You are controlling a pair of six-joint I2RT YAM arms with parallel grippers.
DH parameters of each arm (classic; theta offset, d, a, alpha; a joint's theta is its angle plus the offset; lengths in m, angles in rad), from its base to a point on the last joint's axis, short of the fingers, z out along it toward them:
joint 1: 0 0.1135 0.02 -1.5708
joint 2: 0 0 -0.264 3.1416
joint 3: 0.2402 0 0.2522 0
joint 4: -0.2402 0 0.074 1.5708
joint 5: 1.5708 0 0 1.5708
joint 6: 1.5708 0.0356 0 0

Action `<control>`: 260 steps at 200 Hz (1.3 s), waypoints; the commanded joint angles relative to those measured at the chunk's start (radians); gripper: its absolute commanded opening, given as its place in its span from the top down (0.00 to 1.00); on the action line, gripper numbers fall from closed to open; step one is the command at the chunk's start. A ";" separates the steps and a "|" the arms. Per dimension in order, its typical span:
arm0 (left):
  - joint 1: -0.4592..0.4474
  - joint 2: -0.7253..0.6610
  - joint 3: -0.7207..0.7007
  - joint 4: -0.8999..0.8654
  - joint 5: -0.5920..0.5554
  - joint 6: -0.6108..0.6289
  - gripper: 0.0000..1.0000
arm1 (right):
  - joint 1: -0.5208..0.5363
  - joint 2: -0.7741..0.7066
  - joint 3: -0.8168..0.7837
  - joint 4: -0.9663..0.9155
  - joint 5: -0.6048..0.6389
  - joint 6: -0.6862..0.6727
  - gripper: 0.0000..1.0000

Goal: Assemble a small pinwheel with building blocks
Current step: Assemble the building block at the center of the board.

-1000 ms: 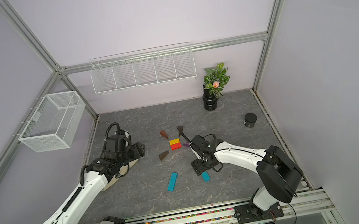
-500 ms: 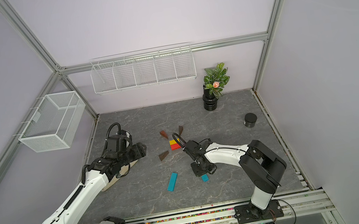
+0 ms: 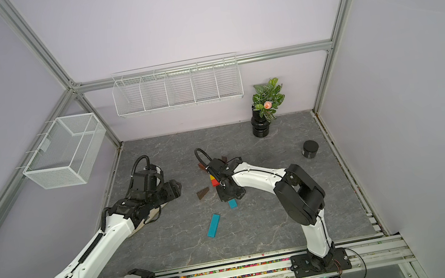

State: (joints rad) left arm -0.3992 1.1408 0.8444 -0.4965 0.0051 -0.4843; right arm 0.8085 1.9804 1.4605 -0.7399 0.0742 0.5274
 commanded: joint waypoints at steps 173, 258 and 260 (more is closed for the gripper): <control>0.014 -0.047 -0.028 -0.021 0.004 -0.002 0.28 | 0.005 0.098 0.147 -0.063 0.018 0.058 0.30; 0.014 -0.050 -0.030 -0.031 0.003 0.000 0.28 | 0.006 0.178 0.193 -0.117 0.031 0.083 0.41; 0.014 -0.051 -0.031 -0.031 0.003 0.000 0.28 | 0.006 0.179 0.193 -0.117 0.031 0.083 0.42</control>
State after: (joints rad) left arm -0.3916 1.1004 0.8200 -0.5072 0.0051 -0.4847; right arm 0.8089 2.1319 1.6440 -0.8253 0.0914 0.5972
